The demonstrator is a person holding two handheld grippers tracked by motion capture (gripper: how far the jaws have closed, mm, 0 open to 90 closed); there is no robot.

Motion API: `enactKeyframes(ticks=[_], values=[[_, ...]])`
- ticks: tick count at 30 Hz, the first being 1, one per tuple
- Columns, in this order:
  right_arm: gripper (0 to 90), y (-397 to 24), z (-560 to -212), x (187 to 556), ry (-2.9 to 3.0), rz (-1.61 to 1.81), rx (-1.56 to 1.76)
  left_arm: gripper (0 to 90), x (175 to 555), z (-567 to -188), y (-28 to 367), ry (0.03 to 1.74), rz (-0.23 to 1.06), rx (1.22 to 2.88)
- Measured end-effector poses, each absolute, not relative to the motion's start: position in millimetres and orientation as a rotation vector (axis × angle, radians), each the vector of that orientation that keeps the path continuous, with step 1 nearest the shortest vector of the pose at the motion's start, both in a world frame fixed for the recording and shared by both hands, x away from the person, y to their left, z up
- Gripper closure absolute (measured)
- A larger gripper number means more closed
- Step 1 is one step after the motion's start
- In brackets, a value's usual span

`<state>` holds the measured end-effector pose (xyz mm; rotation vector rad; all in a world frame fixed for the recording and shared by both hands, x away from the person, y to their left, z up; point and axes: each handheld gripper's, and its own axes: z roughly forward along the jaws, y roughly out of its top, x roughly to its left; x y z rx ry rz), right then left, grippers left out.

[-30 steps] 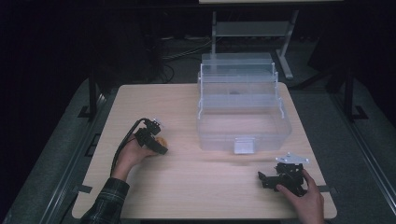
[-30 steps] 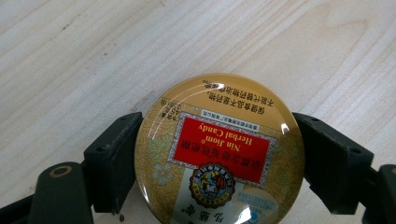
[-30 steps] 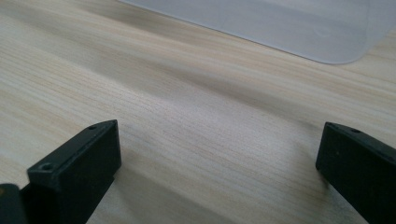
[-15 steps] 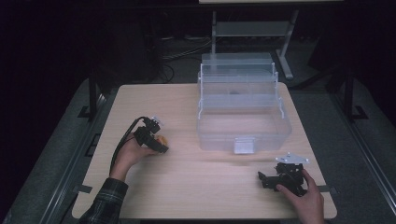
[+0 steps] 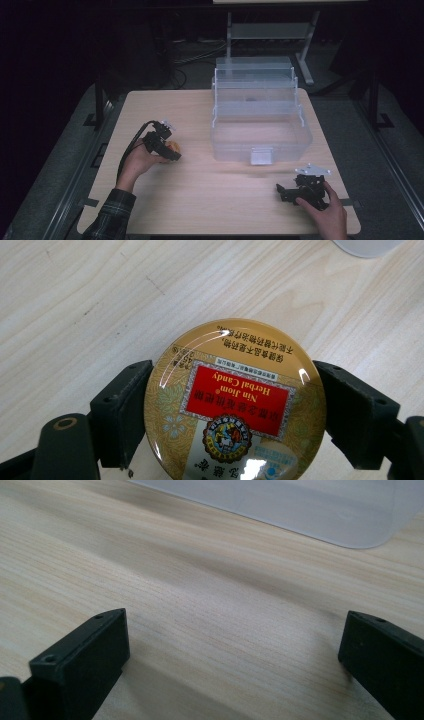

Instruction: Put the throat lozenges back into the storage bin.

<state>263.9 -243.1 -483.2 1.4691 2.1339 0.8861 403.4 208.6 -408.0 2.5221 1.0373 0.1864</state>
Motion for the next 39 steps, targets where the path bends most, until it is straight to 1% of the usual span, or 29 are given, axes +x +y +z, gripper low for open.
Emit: enactKeyframes(ticks=[39], values=[[0.0, -243.2, -483.2, 263.9, 2.134, 0.886, 1.469, 19.6, 403.7, -361.4, 186.0, 0.925, 0.199, 2.505]])
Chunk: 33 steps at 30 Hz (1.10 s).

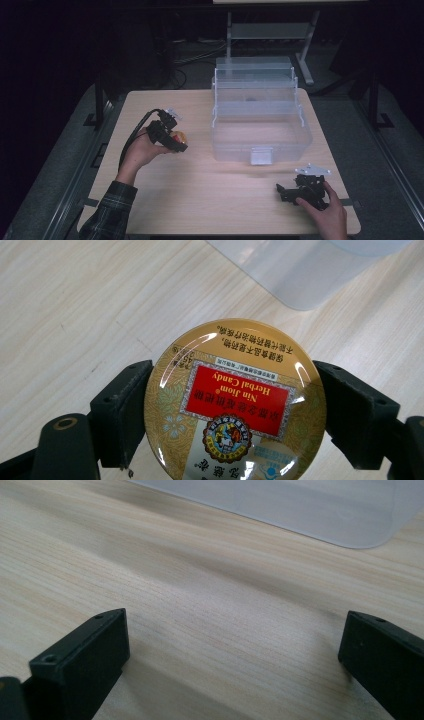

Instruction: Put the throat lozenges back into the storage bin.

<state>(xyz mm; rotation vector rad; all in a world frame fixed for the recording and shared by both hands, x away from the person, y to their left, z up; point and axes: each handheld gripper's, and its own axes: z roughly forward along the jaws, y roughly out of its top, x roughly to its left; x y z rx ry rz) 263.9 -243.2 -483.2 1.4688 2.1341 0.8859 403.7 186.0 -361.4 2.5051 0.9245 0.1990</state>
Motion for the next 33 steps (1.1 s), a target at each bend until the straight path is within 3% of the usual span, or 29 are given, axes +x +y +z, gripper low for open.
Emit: enactKeyframes(ticks=[33], values=[[0.0, -243.1, -483.2, 263.9, 2.134, 0.886, 1.469, 19.7, 415.3, -329.8, 142.2, 0.806, 0.196, 2.522]])
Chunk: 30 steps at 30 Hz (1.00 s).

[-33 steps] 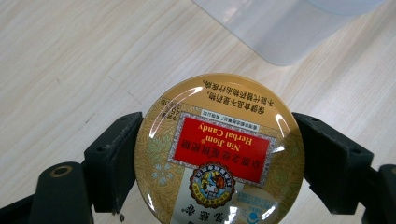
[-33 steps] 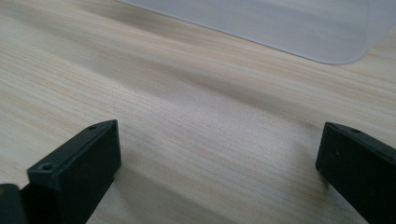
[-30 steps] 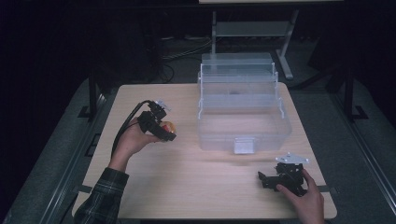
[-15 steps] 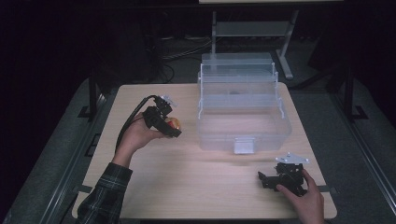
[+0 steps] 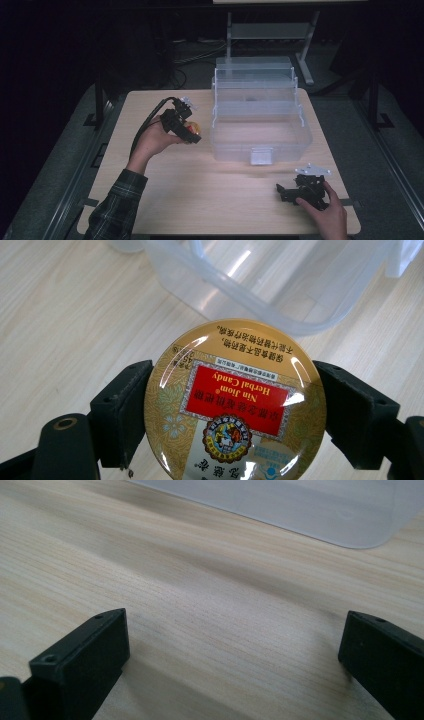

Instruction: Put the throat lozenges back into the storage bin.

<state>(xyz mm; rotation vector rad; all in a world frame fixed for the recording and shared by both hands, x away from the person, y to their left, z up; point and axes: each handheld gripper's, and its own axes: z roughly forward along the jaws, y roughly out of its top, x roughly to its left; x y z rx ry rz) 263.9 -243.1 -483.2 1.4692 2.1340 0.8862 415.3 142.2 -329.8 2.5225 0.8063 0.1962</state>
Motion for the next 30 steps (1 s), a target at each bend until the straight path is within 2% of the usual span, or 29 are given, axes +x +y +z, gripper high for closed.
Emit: enactKeyframes(ticks=[30], values=[[0.0, -243.1, -483.1, 263.8, 2.134, 0.887, 1.469, 19.7, 431.9, -325.0, 88.4, 0.709, 0.168, 2.560]])
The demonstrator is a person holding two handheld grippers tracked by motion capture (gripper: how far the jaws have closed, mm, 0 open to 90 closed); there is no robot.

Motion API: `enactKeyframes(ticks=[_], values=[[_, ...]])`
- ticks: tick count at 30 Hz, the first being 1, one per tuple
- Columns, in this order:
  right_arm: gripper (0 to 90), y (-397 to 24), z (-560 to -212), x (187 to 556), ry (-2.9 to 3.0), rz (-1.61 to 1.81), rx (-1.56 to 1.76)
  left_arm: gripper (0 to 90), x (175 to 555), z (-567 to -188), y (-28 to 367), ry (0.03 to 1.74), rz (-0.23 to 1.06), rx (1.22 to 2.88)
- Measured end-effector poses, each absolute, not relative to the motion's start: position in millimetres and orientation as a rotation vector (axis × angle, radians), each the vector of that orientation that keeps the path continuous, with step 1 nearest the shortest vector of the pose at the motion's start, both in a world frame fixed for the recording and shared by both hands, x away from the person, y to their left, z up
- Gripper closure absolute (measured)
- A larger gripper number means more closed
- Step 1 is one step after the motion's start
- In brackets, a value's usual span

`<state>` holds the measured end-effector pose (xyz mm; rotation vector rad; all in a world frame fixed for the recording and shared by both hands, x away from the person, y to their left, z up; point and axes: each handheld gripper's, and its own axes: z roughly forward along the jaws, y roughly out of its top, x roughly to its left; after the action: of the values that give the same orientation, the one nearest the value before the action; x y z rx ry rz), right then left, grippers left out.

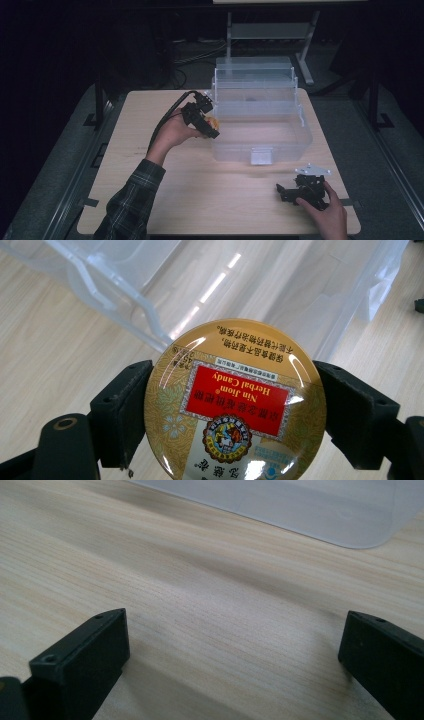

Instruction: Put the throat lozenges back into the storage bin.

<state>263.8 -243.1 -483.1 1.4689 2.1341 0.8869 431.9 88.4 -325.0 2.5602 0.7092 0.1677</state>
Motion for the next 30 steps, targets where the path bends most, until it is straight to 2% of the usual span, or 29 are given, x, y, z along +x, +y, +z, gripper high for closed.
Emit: enactKeyframes(ticks=[30], values=[[0.0, -243.1, -483.0, 263.8, 2.134, 0.886, 1.469, 19.6, 441.1, -341.8, 39.1, 0.621, 0.116, 2.601]])
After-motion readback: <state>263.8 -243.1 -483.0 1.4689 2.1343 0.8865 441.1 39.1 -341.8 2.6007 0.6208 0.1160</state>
